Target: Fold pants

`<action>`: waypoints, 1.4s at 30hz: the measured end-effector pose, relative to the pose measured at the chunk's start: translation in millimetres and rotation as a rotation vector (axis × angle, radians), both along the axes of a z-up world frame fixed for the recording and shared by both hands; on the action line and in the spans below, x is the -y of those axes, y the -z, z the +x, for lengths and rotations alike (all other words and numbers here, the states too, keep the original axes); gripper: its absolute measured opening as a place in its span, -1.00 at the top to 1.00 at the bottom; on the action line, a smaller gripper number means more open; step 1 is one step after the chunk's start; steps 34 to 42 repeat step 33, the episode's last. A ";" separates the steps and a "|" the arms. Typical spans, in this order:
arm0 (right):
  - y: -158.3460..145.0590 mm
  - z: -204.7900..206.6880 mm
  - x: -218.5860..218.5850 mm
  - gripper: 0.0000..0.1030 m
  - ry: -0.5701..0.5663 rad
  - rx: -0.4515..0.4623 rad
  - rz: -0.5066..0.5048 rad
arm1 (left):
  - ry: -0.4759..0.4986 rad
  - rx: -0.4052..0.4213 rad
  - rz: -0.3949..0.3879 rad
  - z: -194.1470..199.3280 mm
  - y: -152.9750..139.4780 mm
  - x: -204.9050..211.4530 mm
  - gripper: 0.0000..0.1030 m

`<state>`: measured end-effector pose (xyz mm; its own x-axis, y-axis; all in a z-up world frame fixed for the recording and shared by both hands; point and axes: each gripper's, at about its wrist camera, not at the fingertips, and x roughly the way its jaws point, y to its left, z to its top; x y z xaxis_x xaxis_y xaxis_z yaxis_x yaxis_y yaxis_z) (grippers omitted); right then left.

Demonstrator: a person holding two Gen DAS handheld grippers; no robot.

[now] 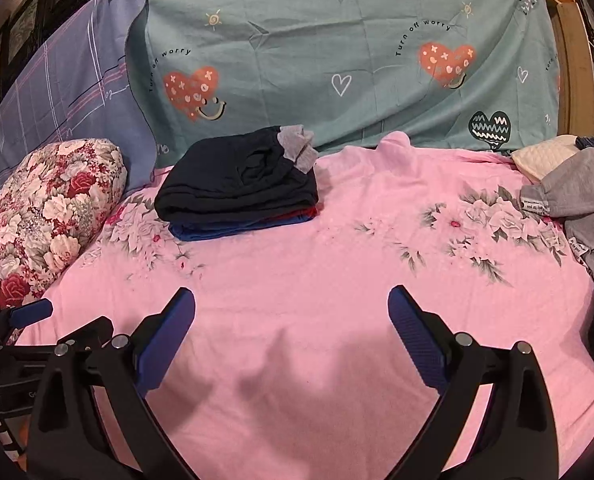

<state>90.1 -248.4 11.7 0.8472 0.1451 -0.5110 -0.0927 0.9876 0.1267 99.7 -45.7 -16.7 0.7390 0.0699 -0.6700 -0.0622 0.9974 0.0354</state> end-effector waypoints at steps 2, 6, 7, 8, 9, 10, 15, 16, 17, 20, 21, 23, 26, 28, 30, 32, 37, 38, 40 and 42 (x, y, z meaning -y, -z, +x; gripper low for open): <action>3.2 1.5 0.0 -0.89 -0.005 -0.012 -0.006 | -0.012 -0.020 -0.001 2.6 4.1 -2.1 -0.96; 9.4 3.8 0.1 -0.89 -0.020 -0.049 0.013 | -0.037 -0.043 -0.016 5.9 8.3 -7.3 -0.96; 10.1 3.9 0.0 -0.89 -0.023 -0.055 0.020 | -0.037 -0.047 -0.020 6.2 9.0 -8.1 -0.96; 10.5 3.5 -0.4 -0.89 -0.025 -0.058 0.024 | -0.038 -0.049 -0.019 5.9 9.3 -7.9 -0.96; 10.1 2.9 -1.1 -0.89 -0.030 -0.057 0.027 | -0.038 -0.050 -0.017 5.7 9.3 -7.8 -0.96; 9.5 2.1 -2.0 -0.89 -0.032 -0.054 0.025 | -0.038 -0.050 -0.015 5.6 9.4 -7.6 -0.96; 6.3 -1.9 -6.3 -0.89 -0.031 -0.031 -0.001 | -0.034 -0.042 -0.021 3.9 8.8 -8.5 -0.96; 5.9 -2.1 -6.4 -0.89 -0.030 -0.029 -0.004 | -0.033 -0.040 -0.024 3.8 8.4 -9.1 -0.96; 5.7 -2.4 -6.3 -0.89 -0.029 -0.027 -0.004 | -0.034 -0.038 -0.027 3.6 8.4 -9.1 -0.96; 5.0 -2.5 -4.9 -0.89 -0.030 -0.027 0.002 | -0.036 -0.034 -0.027 3.1 8.5 -8.9 -0.96; 5.1 -2.5 -4.9 -0.89 -0.031 -0.027 0.003 | -0.038 -0.033 -0.026 3.0 8.5 -8.3 -0.96; 5.6 -1.7 -4.4 -0.89 -0.028 -0.033 0.001 | -0.040 -0.034 -0.025 2.9 9.0 -7.4 -0.96; 6.3 -1.0 -3.8 -0.89 -0.029 -0.042 0.008 | -0.035 -0.041 -0.030 3.8 9.4 -6.9 -0.96; 6.7 -0.5 -4.7 -0.89 -0.029 -0.048 0.007 | -0.035 -0.049 -0.026 4.6 9.9 -6.1 -0.96; 7.7 -0.3 -5.5 -0.89 -0.030 -0.053 0.003 | -0.034 -0.052 -0.024 5.1 11.0 -5.4 -0.96; 8.7 0.1 -6.5 -0.90 -0.029 -0.060 0.001 | -0.038 -0.058 -0.024 5.9 12.0 -5.6 -0.96; 9.3 0.3 -6.9 -0.90 -0.031 -0.063 0.000 | -0.039 -0.060 -0.026 6.2 12.4 -6.2 -0.96; 9.3 0.3 -6.9 -0.90 -0.031 -0.063 0.000 | -0.039 -0.060 -0.026 6.2 12.4 -6.2 -0.96; 9.3 0.3 -6.9 -0.90 -0.031 -0.063 0.000 | -0.039 -0.060 -0.026 6.2 12.4 -6.2 -0.96; 9.3 0.3 -6.9 -0.90 -0.031 -0.063 0.000 | -0.039 -0.060 -0.026 6.2 12.4 -6.2 -0.96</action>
